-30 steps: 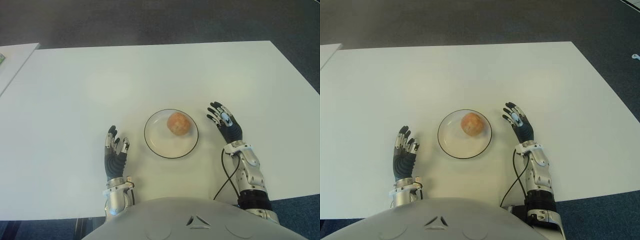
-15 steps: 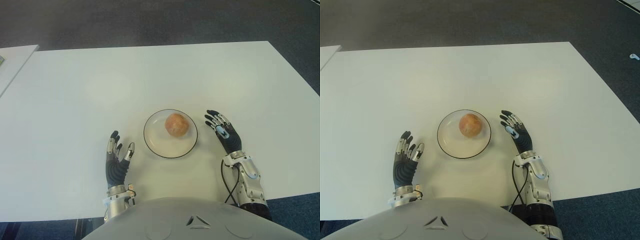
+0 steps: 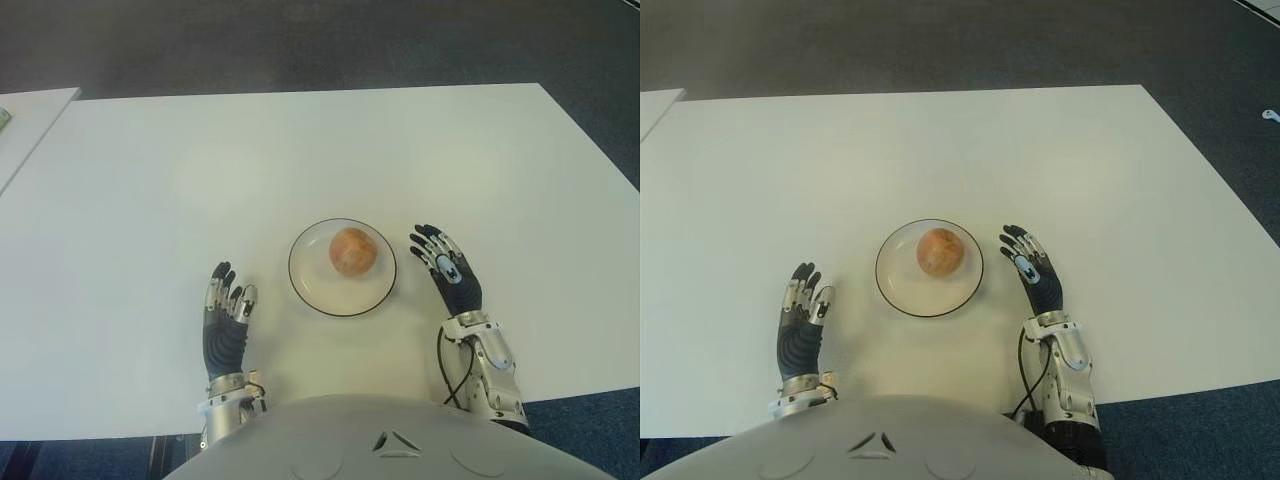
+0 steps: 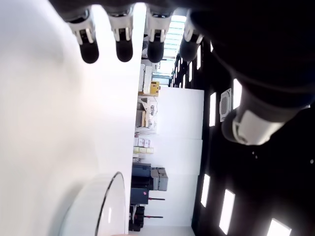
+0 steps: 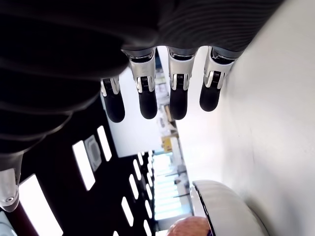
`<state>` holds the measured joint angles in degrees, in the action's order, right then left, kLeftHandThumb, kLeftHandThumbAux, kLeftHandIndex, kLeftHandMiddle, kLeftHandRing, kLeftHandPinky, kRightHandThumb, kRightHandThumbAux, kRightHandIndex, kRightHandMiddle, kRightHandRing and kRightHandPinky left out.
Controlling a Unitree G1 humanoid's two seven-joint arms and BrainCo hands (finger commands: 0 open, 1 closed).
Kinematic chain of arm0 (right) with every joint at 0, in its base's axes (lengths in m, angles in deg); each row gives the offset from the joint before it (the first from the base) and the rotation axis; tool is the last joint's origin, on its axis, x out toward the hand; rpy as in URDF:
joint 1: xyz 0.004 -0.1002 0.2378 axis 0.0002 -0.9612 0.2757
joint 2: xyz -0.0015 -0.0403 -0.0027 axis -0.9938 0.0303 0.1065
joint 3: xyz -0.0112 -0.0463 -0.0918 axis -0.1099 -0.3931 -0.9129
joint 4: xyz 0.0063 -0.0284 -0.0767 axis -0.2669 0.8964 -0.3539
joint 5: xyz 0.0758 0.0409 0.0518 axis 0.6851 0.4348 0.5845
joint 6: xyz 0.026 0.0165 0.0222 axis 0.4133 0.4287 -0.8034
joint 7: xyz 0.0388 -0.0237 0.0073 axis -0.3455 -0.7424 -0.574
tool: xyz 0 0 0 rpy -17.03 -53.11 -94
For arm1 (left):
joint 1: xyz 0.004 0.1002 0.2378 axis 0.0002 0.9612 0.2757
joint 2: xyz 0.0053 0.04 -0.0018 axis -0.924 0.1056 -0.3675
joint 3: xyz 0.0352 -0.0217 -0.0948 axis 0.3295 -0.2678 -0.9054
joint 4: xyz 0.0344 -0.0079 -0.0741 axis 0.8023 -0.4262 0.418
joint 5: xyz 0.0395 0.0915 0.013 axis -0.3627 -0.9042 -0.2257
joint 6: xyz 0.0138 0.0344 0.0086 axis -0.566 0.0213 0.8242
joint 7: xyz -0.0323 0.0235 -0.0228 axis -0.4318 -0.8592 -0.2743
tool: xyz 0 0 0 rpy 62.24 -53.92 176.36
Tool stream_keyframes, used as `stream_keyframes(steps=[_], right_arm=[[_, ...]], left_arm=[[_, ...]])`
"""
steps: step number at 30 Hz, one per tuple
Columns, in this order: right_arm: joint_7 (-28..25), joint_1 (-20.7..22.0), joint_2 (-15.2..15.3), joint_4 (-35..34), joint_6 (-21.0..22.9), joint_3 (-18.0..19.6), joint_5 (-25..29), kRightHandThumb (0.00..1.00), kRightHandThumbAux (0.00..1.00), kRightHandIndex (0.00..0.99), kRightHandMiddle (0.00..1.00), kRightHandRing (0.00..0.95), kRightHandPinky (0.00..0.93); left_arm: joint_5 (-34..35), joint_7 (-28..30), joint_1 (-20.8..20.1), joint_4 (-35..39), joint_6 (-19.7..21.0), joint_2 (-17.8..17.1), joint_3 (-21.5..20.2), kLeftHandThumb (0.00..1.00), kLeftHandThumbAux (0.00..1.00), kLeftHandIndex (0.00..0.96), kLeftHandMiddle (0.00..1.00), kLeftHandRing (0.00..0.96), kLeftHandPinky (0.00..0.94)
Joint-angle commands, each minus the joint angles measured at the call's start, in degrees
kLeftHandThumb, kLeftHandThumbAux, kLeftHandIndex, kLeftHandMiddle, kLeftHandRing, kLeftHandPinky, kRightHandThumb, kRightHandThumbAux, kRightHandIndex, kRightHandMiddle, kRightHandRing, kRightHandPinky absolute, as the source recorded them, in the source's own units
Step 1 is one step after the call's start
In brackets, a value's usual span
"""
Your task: Put the apples into the plate.
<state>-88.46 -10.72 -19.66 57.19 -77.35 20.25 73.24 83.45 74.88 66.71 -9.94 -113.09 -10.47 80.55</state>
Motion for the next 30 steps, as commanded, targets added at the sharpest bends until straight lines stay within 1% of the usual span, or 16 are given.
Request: stream_keyframes(steps=[1,7,13,16,23,30], right_arm=[[0.37,-3.27,-0.3,0.17,2.81,-0.61,-0.03,0.165,0.485,0.147,0.166,0.124,0.14],[0.19,-3.9,0.07,-1.18,3.94,-0.72,0.31,0.161,0.481,0.149,0.165,0.124,0.146],[-0.15,-3.87,-0.48,-1.76,5.33,-0.29,2.35,0.17,0.473,0.15,0.175,0.132,0.147],[0.13,-3.77,-0.64,-1.92,5.81,-0.13,2.71,0.173,0.47,0.149,0.179,0.135,0.148],[0.56,-4.14,-0.83,-2.36,5.59,-0.51,2.09,0.176,0.477,0.147,0.178,0.132,0.136],[1.01,-4.99,-0.87,-3.37,5.75,-1.14,1.56,0.167,0.486,0.147,0.167,0.119,0.124]], left_arm=[[2.19,2.47,1.04,-0.7,-1.13,0.35,0.05,0.188,0.504,0.027,0.0,0.0,0.0],[4.1,4.8,1.75,0.61,-0.23,0.03,0.06,0.179,0.476,0.034,0.0,0.0,0.007],[3.8,5.59,2.71,2.1,1.15,0.11,0.23,0.177,0.493,0.031,0.0,0.0,0.0],[2.66,5.53,2.59,1.83,0.96,0.25,0.27,0.174,0.494,0.032,0.0,0.0,0.0],[2.5,6.0,2.43,1.33,0.21,0.35,0.26,0.175,0.479,0.043,0.0,0.0,0.0],[0.9,6.85,2.65,2.06,1.03,-0.75,0.6,0.163,0.439,0.046,0.0,0.0,0.0]])
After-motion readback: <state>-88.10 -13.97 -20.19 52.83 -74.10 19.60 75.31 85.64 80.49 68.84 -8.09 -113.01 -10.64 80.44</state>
